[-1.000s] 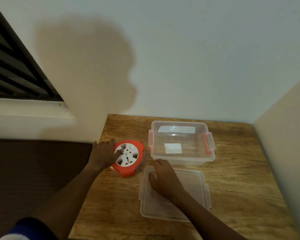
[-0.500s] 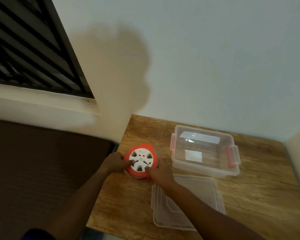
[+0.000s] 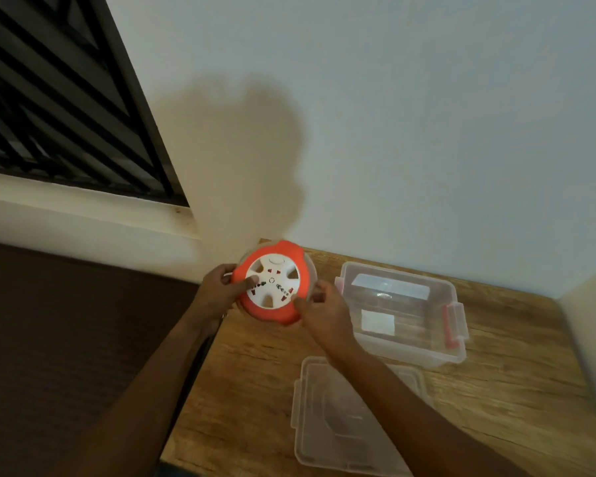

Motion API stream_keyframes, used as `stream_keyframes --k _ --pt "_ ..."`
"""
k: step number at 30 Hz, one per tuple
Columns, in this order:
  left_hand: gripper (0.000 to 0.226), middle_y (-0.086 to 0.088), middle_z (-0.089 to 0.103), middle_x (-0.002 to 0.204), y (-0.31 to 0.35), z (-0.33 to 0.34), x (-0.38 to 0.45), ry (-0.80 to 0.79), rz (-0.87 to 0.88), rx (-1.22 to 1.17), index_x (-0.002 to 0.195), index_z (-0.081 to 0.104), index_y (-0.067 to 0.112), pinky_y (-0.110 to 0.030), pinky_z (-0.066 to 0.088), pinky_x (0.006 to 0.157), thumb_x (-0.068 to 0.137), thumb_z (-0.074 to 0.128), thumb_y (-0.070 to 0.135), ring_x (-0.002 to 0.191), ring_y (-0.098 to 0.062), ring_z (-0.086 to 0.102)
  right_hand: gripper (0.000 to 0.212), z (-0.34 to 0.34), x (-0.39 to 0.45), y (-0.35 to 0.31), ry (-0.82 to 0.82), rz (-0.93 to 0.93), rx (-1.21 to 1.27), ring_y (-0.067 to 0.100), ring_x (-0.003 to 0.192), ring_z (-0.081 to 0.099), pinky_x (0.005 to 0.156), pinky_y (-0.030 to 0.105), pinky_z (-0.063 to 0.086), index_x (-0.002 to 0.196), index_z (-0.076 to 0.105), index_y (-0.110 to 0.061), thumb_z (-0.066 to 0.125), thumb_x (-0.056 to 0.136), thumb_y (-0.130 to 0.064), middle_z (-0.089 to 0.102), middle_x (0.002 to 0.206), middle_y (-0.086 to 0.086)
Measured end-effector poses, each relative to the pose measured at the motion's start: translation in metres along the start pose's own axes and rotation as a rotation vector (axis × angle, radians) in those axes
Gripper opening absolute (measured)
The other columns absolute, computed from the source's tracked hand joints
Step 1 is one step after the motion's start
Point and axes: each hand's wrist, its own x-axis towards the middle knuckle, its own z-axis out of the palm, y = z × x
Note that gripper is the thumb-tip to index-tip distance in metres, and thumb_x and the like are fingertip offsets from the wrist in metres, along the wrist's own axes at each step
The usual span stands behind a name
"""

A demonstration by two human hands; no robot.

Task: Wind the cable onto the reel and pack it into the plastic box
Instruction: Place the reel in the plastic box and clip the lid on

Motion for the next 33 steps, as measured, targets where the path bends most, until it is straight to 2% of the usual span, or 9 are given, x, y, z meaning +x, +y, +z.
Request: stream_keyframes --k 4,8,11,13,17,22,25,28,33 --pt "0.040 -0.001 0.080 0.105 0.034 0.031 -0.001 -0.026 0.091 -0.050 0.122 0.063 0.022 -0.053 0.060 0.086 0.086 0.081 0.020 0.100 -0.027 0.075 0.033 -0.039 0.011 -0.022 0.126 -0.076 -0.012 0.005 0.085 0.062 0.055 0.013 0.052 0.108 0.047 -0.037 0.071 0.084 -0.035 0.055 0.091 -0.023" --pt "0.029 -0.001 0.080 0.095 0.058 0.077 0.001 -0.080 0.143 -0.096 0.111 0.069 0.024 -0.042 0.053 0.070 0.089 0.075 0.007 0.089 -0.027 0.069 0.037 -0.090 0.022 -0.023 0.220 -0.091 -0.018 0.003 0.084 0.060 0.052 0.009 0.044 0.119 0.052 -0.030 0.067 0.085 -0.036 0.058 0.097 -0.016" --pt "0.037 -0.003 0.079 0.100 0.069 0.117 0.003 -0.144 0.162 -0.032 0.125 0.066 0.017 -0.029 0.054 0.051 0.091 0.073 0.006 0.075 -0.017 0.070 0.044 -0.127 0.025 -0.014 0.300 -0.063 -0.021 0.007 0.090 0.060 0.060 0.015 0.050 0.126 0.053 -0.022 0.067 0.085 -0.033 0.060 0.104 -0.008" --pt "0.043 -0.012 0.075 0.111 0.072 0.143 0.004 -0.170 0.160 0.009 0.133 0.061 0.009 -0.023 0.052 0.047 0.092 0.071 0.004 0.074 -0.014 0.070 0.046 -0.150 0.026 -0.008 0.331 -0.034 -0.023 0.011 0.092 0.062 0.067 0.023 0.056 0.127 0.054 -0.020 0.068 0.085 -0.032 0.062 0.105 -0.005" --pt "0.046 -0.016 0.070 0.124 0.071 0.194 0.002 -0.190 0.124 0.086 0.136 0.058 0.009 -0.025 0.058 0.054 0.092 0.070 0.006 0.098 -0.029 0.070 0.042 -0.191 0.026 0.010 0.341 0.055 -0.028 0.014 0.088 0.066 0.070 0.032 0.060 0.123 0.056 -0.018 0.071 0.084 -0.028 0.067 0.104 0.001" --pt "0.045 -0.013 0.070 0.118 0.058 0.234 -0.007 -0.251 0.040 0.195 0.135 0.059 0.011 -0.028 0.059 0.053 0.092 0.067 0.004 0.083 -0.020 0.071 0.034 -0.228 0.022 0.037 0.280 0.108 -0.067 0.009 0.083 0.066 0.053 0.017 0.051 0.111 0.063 -0.013 0.075 0.079 -0.018 0.069 0.099 0.001" --pt "0.034 -0.014 0.075 0.106 0.044 0.242 -0.015 -0.274 0.001 0.209 0.123 0.067 0.008 -0.030 0.059 0.049 0.090 0.063 -0.002 0.079 -0.025 0.076 0.036 -0.237 0.015 0.050 0.260 0.148 -0.078 0.011 0.082 0.067 0.058 0.023 0.055 0.110 0.062 -0.011 0.076 0.078 -0.017 0.068 0.097 0.003" --pt "0.028 -0.016 0.078 0.100 0.026 0.242 -0.015 -0.296 0.021 0.198 0.107 0.076 0.004 -0.045 0.066 0.067 0.088 0.060 -0.008 0.087 -0.032 0.078 0.040 -0.238 0.006 0.065 0.209 0.172 -0.168 0.013 0.083 0.068 0.070 0.034 0.060 0.112 0.062 -0.013 0.077 0.077 -0.024 0.068 0.095 0.001" --pt "0.028 0.002 0.082 0.091 0.008 0.243 -0.017 -0.354 -0.094 0.127 0.110 0.072 0.021 -0.033 0.063 0.061 0.094 0.056 0.005 0.083 -0.019 0.080 0.038 -0.234 0.003 0.071 0.184 0.100 -0.457 0.001 0.068 0.060 0.054 0.019 0.048 0.107 0.063 -0.016 0.078 0.076 -0.032 0.069 0.088 -0.005"
